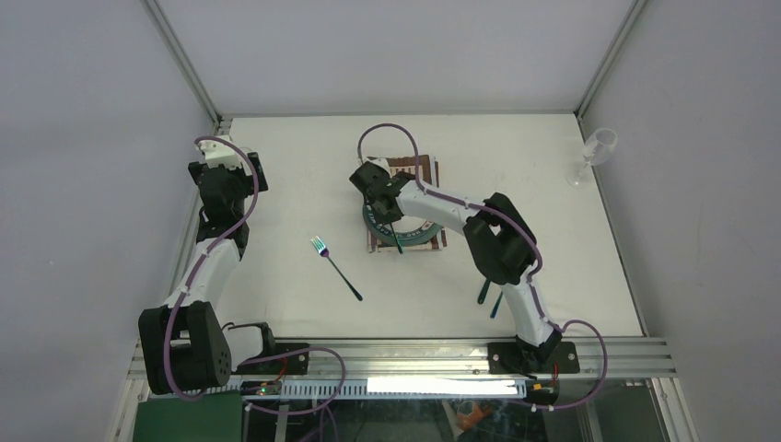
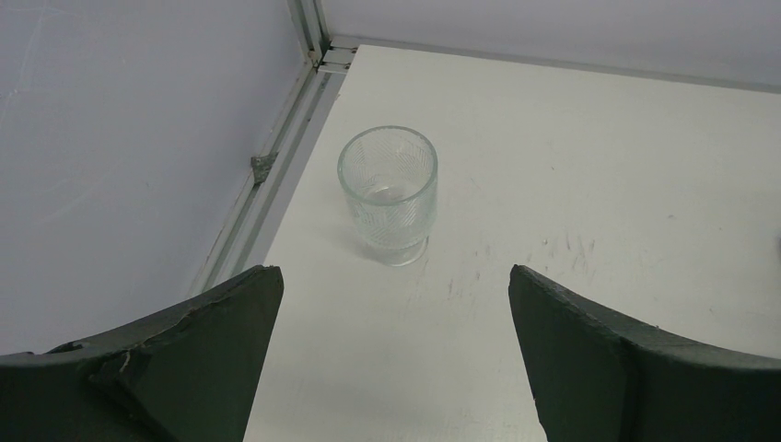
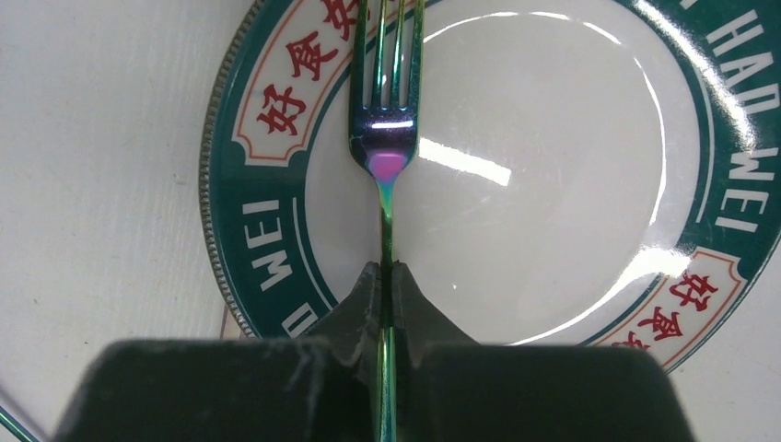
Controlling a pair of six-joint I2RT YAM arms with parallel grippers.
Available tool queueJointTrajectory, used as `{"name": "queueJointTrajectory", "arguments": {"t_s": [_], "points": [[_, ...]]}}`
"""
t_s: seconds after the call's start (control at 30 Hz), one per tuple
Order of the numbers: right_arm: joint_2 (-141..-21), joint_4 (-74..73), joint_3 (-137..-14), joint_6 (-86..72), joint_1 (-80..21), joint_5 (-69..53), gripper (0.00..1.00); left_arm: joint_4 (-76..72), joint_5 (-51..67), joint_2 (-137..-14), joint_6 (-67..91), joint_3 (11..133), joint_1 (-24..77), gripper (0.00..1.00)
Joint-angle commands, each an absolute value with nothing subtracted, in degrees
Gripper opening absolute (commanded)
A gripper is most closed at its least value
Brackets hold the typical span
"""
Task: Set the dinner table for one person
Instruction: Pick up the fork from the napkin, then place the fork at the center of the board.
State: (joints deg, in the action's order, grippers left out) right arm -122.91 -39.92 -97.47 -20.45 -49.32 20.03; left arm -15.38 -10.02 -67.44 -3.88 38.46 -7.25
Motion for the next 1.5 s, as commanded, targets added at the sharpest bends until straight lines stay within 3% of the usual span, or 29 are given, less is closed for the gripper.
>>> {"name": "queueJointTrajectory", "arguments": {"t_s": [0.0,0.23,0.5,1.47], "points": [[-118.3,-38.1,-97.0,-20.3,-50.4,22.0,0.0,-17.2,-8.9,-66.7,-3.9,38.4,-7.9,0.99],[-112.4,-38.5,-97.8,-17.6,-59.1,30.9,0.0,-17.1,-9.5,-66.8,-3.9,38.5,-8.0,0.99],[-111.2,-38.0,-99.6,-17.8,-65.9,24.1,0.0,-17.0,-9.7,-67.2,-3.9,38.7,-8.0,0.99],[-130.3,-34.7,-109.7,-17.4,-73.4,13.8,0.0,-16.9,-9.4,-66.9,-3.9,38.4,-8.0,0.99]]}}
